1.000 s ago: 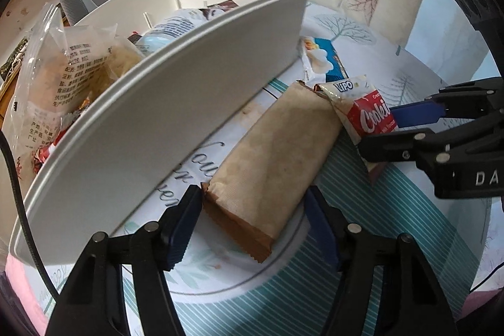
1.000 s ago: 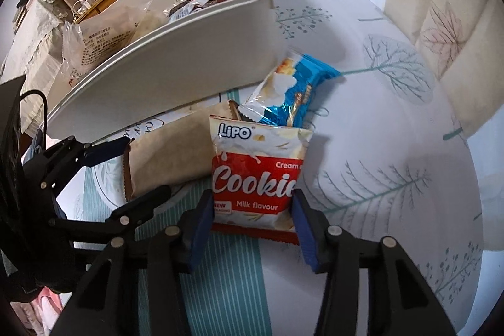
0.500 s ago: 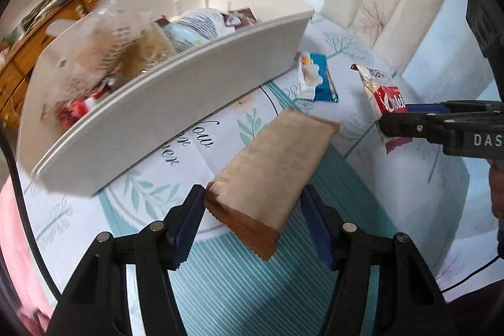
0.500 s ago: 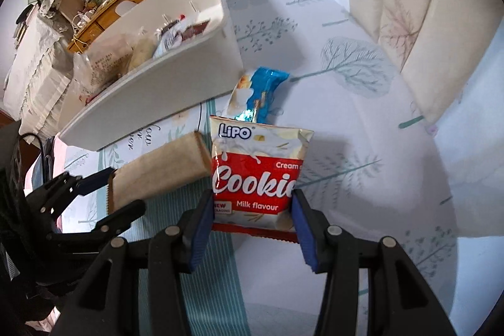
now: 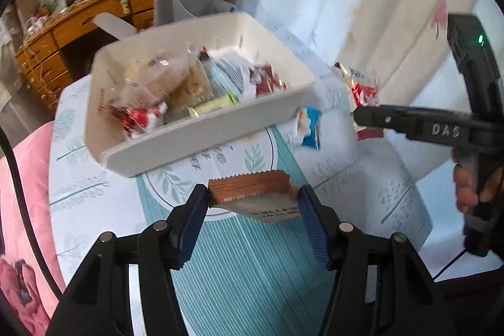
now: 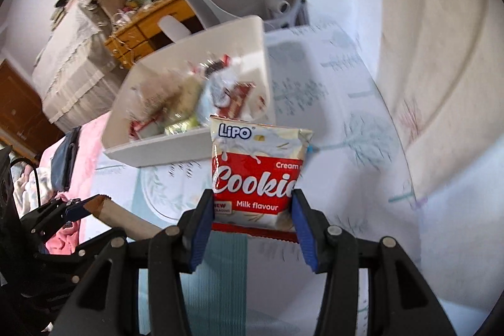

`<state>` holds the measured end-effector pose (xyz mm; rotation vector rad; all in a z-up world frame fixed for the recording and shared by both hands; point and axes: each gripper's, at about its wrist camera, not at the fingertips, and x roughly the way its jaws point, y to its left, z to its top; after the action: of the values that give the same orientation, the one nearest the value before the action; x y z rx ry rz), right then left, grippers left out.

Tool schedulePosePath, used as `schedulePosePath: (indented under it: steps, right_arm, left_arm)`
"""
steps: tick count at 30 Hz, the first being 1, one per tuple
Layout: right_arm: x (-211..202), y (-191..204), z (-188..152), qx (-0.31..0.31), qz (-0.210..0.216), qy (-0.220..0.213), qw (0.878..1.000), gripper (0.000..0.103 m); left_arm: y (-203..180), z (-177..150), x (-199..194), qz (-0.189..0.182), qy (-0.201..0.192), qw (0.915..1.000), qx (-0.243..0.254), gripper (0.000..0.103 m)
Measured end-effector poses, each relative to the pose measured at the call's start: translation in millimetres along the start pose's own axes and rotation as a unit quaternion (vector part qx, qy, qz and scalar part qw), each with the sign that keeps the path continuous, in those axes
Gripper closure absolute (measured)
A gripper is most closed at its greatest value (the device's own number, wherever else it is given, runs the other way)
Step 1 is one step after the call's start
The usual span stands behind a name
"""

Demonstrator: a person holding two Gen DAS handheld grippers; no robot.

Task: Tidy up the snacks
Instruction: 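Carry both packs over the white tray and open both grippers to drop them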

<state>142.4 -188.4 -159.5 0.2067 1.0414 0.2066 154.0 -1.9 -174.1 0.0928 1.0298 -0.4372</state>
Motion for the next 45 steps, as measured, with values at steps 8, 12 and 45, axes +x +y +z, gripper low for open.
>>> schedulePosePath:
  steps: [8, 12, 45]
  right_arm:
    - [-14, 21, 28, -0.038, 0.033, -0.023, 0.998, 0.055]
    - [-17, 32, 39, -0.053, 0.041, -0.038, 0.997, 0.054]
    - [37, 38, 71, 0.014, -0.043, -0.082, 0.996, 0.039]
  left_arm:
    - [13, 27, -56, 0.022, -0.042, 0.9985, -0.027, 0.045]
    - [19, 42, -72, 0.040, -0.055, 0.9974, -0.024, 0.045]
    - [92, 98, -30, 0.023, -0.051, 0.9957, -0.073, 0.021]
